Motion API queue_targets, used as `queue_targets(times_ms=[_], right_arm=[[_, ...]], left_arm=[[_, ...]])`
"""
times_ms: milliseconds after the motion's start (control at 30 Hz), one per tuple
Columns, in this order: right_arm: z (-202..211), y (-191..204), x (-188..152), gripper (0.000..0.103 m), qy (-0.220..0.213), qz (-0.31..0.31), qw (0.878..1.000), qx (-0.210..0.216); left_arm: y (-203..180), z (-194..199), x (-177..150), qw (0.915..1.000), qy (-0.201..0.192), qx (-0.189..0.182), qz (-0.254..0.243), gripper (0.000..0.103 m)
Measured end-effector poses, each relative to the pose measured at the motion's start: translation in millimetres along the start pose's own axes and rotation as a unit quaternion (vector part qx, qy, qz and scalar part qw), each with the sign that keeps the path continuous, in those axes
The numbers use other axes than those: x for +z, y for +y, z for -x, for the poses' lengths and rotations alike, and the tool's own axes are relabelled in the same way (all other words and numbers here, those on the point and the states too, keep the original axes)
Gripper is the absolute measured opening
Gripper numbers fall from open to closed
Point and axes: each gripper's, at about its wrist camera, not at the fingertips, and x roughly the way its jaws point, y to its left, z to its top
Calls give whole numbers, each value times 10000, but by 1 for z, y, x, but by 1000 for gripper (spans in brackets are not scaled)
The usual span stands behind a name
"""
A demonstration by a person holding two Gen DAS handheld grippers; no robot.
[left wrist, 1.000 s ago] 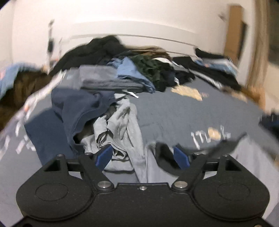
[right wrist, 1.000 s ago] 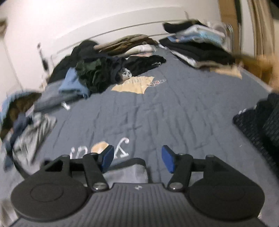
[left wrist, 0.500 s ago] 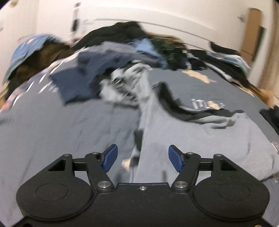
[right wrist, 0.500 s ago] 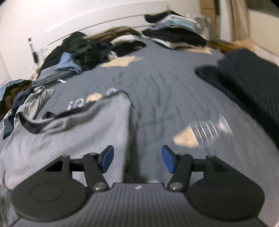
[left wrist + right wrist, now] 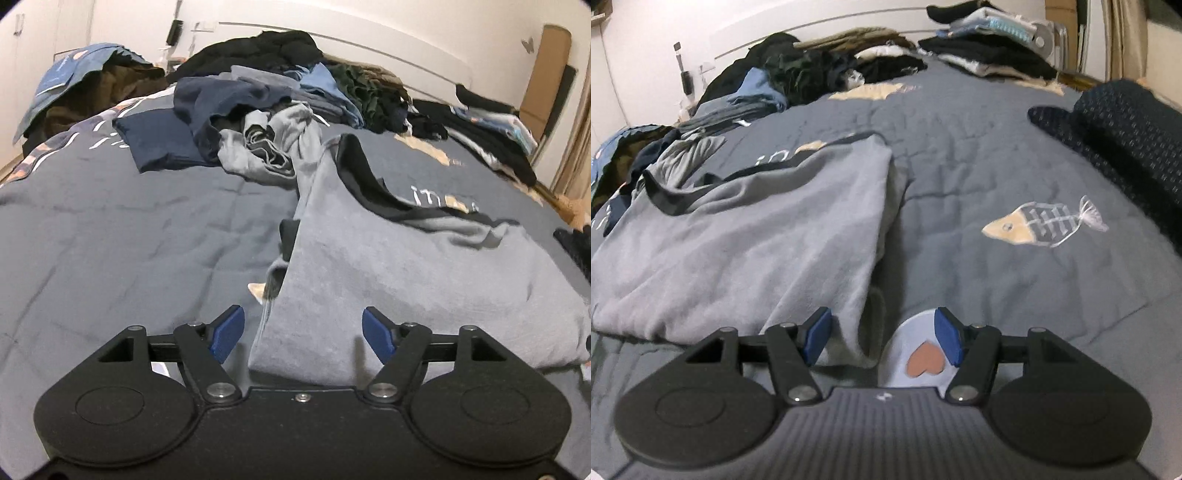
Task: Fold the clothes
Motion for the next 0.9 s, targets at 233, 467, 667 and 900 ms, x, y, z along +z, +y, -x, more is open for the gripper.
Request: queue_targets(times_ms=[233, 467, 667, 900], right_arm=[[-4, 14, -11, 31, 196, 338, 9989, 266], [19, 14, -2, 3, -259, 664, 9972, 212], [57, 4, 8, 3, -810, 909, 9921, 291], [15, 18, -13, 8, 340, 1686, 9846, -320]], left_arm=[[-3, -7, -6, 9997, 195, -154, -78, 63], [6, -10, -2, 9985, 439, -317, 29, 6], [14, 12, 13, 9988, 166, -459, 79, 6], [9, -5, 3, 9974, 671, -240, -103, 24]])
